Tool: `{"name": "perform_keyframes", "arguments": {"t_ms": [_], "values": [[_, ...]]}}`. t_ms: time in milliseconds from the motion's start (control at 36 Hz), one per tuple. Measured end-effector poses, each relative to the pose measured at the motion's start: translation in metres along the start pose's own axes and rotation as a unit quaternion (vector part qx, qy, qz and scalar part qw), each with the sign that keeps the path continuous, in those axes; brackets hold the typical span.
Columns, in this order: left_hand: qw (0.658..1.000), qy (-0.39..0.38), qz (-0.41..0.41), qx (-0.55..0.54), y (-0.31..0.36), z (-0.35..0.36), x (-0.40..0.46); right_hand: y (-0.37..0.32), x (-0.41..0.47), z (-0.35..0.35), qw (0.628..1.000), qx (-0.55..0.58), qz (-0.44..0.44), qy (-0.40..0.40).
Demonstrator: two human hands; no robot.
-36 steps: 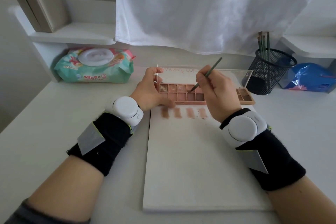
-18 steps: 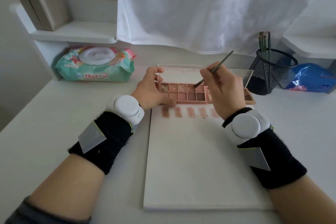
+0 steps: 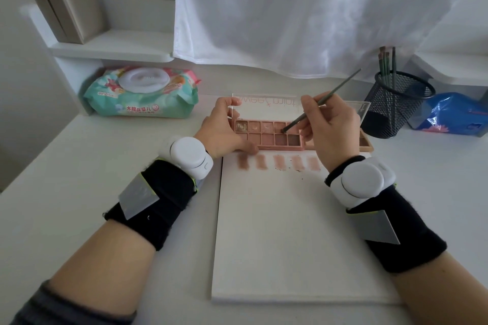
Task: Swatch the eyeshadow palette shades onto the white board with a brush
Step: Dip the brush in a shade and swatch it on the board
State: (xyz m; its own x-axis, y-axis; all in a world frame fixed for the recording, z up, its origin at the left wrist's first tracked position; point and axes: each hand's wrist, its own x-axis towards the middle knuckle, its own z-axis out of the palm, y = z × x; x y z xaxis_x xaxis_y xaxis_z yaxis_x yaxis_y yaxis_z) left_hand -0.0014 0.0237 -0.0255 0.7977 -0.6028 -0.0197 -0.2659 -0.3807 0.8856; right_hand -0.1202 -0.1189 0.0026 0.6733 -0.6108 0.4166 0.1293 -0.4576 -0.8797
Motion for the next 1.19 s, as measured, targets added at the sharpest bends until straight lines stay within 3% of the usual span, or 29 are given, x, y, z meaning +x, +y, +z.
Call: {"name": "perform_keyframes", "arguments": {"t_ms": [667,917,1194], "values": [[1.0,0.009,-0.005,-0.006,-0.002,0.004,0.001,0.001,0.009,-0.003,0.983,0.124,0.131,0.025],[1.0,0.015,0.001,0.016,0.0,0.008,-0.002,-0.001,0.016,-0.017,0.973,0.128,0.192,0.002],[0.999,0.037,-0.022,0.032,0.009,0.013,-0.008,-0.008,-0.003,-0.064,0.976,0.109,0.188,0.004]]}}
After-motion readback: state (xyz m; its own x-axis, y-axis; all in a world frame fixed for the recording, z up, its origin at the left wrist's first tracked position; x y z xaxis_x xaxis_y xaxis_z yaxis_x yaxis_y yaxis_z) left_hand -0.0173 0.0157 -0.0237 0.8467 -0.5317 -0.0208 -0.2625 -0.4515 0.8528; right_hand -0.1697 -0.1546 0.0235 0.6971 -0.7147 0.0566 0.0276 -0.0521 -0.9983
